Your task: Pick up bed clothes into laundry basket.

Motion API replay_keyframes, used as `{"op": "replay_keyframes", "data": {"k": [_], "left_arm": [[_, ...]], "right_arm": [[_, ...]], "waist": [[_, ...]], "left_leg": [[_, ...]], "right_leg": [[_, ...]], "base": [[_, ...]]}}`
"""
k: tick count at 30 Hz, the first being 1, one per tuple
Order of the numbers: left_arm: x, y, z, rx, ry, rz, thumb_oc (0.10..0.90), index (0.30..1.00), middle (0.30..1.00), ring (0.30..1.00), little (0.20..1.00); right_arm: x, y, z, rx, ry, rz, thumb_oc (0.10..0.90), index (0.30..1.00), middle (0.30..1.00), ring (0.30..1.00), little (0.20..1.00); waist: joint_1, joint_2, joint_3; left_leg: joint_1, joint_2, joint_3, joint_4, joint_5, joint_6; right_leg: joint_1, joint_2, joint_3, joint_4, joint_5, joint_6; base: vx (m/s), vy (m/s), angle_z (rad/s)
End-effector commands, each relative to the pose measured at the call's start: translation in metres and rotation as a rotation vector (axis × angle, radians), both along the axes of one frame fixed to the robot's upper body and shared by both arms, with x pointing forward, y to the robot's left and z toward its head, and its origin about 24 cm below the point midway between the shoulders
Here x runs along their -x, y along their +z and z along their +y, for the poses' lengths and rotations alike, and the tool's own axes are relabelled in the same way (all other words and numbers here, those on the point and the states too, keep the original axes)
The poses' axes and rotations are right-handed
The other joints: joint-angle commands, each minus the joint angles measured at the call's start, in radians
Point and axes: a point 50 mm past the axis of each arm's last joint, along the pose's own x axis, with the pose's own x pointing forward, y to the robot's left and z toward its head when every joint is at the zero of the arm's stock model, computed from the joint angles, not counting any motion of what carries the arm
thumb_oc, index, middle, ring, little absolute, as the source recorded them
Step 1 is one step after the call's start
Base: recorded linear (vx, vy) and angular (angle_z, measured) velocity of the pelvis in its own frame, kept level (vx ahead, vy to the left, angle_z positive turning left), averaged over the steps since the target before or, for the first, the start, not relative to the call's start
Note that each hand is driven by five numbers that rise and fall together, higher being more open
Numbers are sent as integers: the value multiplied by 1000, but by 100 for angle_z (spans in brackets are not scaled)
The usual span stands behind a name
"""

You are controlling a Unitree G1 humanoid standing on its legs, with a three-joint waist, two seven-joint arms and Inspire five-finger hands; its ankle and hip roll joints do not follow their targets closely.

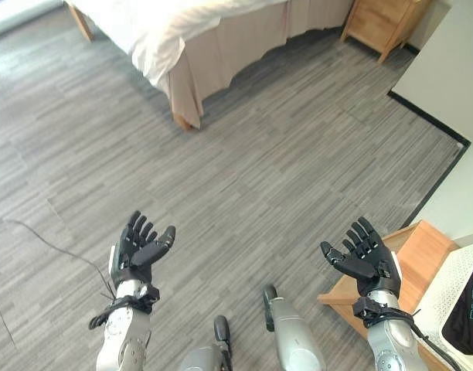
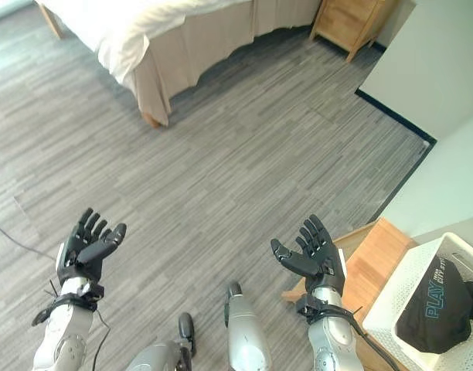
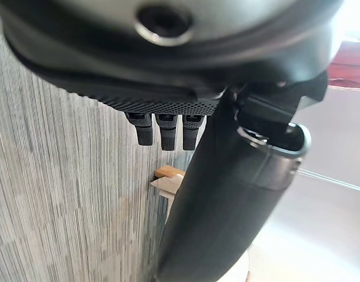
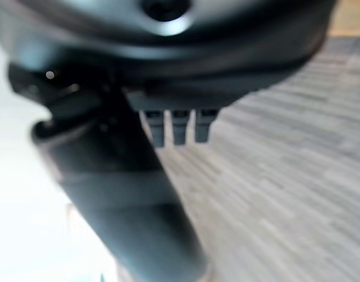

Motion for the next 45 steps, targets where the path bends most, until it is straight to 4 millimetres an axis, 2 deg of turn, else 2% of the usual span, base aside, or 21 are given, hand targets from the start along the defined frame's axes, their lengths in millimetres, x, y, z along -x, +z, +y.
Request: {"op": "replay_keyframes", "data": {"k": [1, 6, 7, 8, 10, 11, 14, 15, 18, 21, 24, 31, 32, 33, 34, 36, 38, 40, 41, 44, 45], "left_arm": [[4, 37, 7, -121, -54, -197, 800, 900, 900, 900, 900], [8, 30, 0, -56, -70, -191, 800, 900, 900, 900, 900], [12, 21, -4, 7, -53, -169, 800, 900, 900, 900, 900], [12, 21, -4, 7, -52, -169, 800, 900, 900, 900, 900], [13, 20, -11, 107, -47, -180, 800, 900, 900, 900, 900], [10, 31, -15, 88, -100, -219, 800, 900, 900, 900, 900], [6, 39, -16, 41, -99, -243, 800, 900, 900, 900, 900], [1, 38, -21, 100, -92, -248, 800, 900, 900, 900, 900], [0, 32, -19, 81, -85, -221, 800, 900, 900, 900, 900], [5, 23, -14, 75, -49, -184, 800, 900, 900, 900, 900], [14, 15, -1, 63, 39, -157, 800, 900, 900, 900, 900], [23, 8, 11, 114, 127, -138, 800, 900, 900, 900, 900], [22, 10, 13, 67, 121, -122, 800, 900, 900, 900, 900], [22, 10, 13, 67, 121, -122, 800, 900, 900, 900, 900], [18, 19, 17, 16, 109, -140, 800, 900, 900, 900, 900], [16, 22, 18, 2, 103, -151, 800, 900, 900, 900, 900], [7, 35, 21, -80, 86, -178, 800, 900, 900, 900, 900], [4, 38, 21, -88, 83, -187, 800, 900, 900, 900, 900], [-3, 45, 20, -89, 66, -220, 800, 900, 900, 900, 900], [-9, 53, 18, -104, 26, -256, 800, 900, 900, 900, 900], [-14, 53, 10, -123, -8, -263, 800, 900, 900, 900, 900]], "right_arm": [[-17, 40, -2, 46, 45, -227, 800, 900, 900, 900, 900], [-18, 43, 3, 97, 128, -220, 800, 900, 900, 900, 900], [-22, 44, 6, 118, 157, -219, 800, 900, 900, 900, 900], [-22, 44, 6, 118, 157, -219, 800, 900, 900, 900, 900], [-27, 50, 7, 109, 152, -249, 800, 900, 900, 900, 900], [-29, 53, 5, 95, 134, -270, 800, 900, 900, 900, 900], [-31, 58, 0, 131, 100, -281, 800, 900, 900, 900, 900], [-32, 63, 0, 132, 97, -298, 800, 900, 900, 900, 900], [-28, 67, 0, 172, 126, -308, 800, 900, 900, 900, 900], [-23, 56, -1, 177, 126, -247, 800, 900, 900, 900, 900], [-25, 49, 7, 162, 172, -229, 800, 900, 900, 900, 900], [-25, 45, 9, 186, 184, -195, 800, 900, 900, 900, 900], [-24, 40, 14, 158, 190, -185, 800, 900, 900, 900, 900], [-24, 40, 14, 158, 190, -185, 800, 900, 900, 900, 900], [-27, 40, 20, 116, 195, -195, 800, 900, 900, 900, 900], [-29, 41, 23, 110, 207, -200, 800, 900, 900, 900, 900], [-35, 46, 31, 133, 245, -230, 800, 900, 900, 900, 900], [-36, 49, 34, 125, 256, -243, 800, 900, 900, 900, 900], [-37, 50, 36, 117, 266, -251, 800, 900, 900, 900, 900], [-34, 48, 31, 117, 264, -242, 800, 900, 900, 900, 900], [-29, 43, 24, 108, 235, -219, 800, 900, 900, 900, 900]], "waist": [[-43, 15, -103], [-41, 21, -168], [-30, 47, -203], [-33, 43, -206], [-5, 29, -211], [25, -11, -196], [57, -33, -172], [74, -47, -162], [87, -45, -163], [110, -31, -158], [169, 1, -162], [213, -26, -215], [207, -54, -232], [209, -51, -234], [202, -70, -232], [201, -66, -226], [163, -41, -177], [144, -26, -169], [107, -16, -154], [64, -10, -141], [17, -28, -136]], "left_leg": [[333, 64, -2, -115, -194, -91], [352, 100, -26, -28, -190, -128], [302, 154, -21, 177, -21, -181], [297, 150, -25, 177, -17, -181], [181, 187, 17, 440, 135, -191], [69, 229, 87, 660, 169, -170], [-35, 274, 161, 718, 127, -160], [-111, 321, 230, 606, 114, -167], [-159, 289, 238, 439, 109, -172], [-210, 224, 186, 242, 130, -171], [-243, 137, 64, -81, 230, -200], [-257, 142, 124, -22, 261, -179], [-248, 127, 134, 32, 213, -149], [-251, 131, 134, 33, 214, -149], [-225, 105, 160, 67, 144, -110], [-213, 105, 173, 69, 123, -95], [-108, 89, 206, 56, 51, -46], [-66, 95, 209, 38, 39, -41], [0, 93, 210, 15, 13, -43], [55, 88, 189, -5, -9, -50], [122, 57, 154, -27, -53, -60]], "right_leg": [[-64, 7, -117, -100, 153, 38], [-8, 6, -133, -25, 166, -7], [42, 49, -142, 5, 133, -49], [40, 44, -143, 3, 135, -49], [143, 49, -175, -3, 88, -97], [243, 60, -180, -29, 37, -144], [320, 64, -177, -59, 2, -157], [388, 54, -181, -75, -20, -151], [427, 46, -177, -73, -50, -138], [489, 52, -144, -72, -87, -128], [609, 95, -48, -96, -151, -127], [733, 17, 30, -68, -224, -83], [707, -42, 38, 14, -177, -46], [703, -39, 41, 13, -174, -46], [625, -73, 57, 196, -30, -11], [572, -75, 63, 284, 40, -3], [405, -89, 6, 557, 165, -6], [341, -97, -24, 599, 156, -14], [261, -111, -81, 583, 95, -26], [186, -60, -89, 513, 18, -31], [155, 2, -51, 243, -10, -22]], "base": [[722, -165, 51], [466, -218, 60], [393, -237, 50], [574, -356, 36], [534, -460, 21], [661, -626, 18], [386, -289, 36], [557, -205, 46], [463, -23, 37], [391, 78, -6], [630, 64, -86], [557, 130, -46], [529, 223, -60], [617, 298, -73], [394, 237, -57], [311, 214, -39], [447, 384, -72], [400, 292, -44], [405, 176, -8], [415, 92, 23], [563, 34, 53]]}}
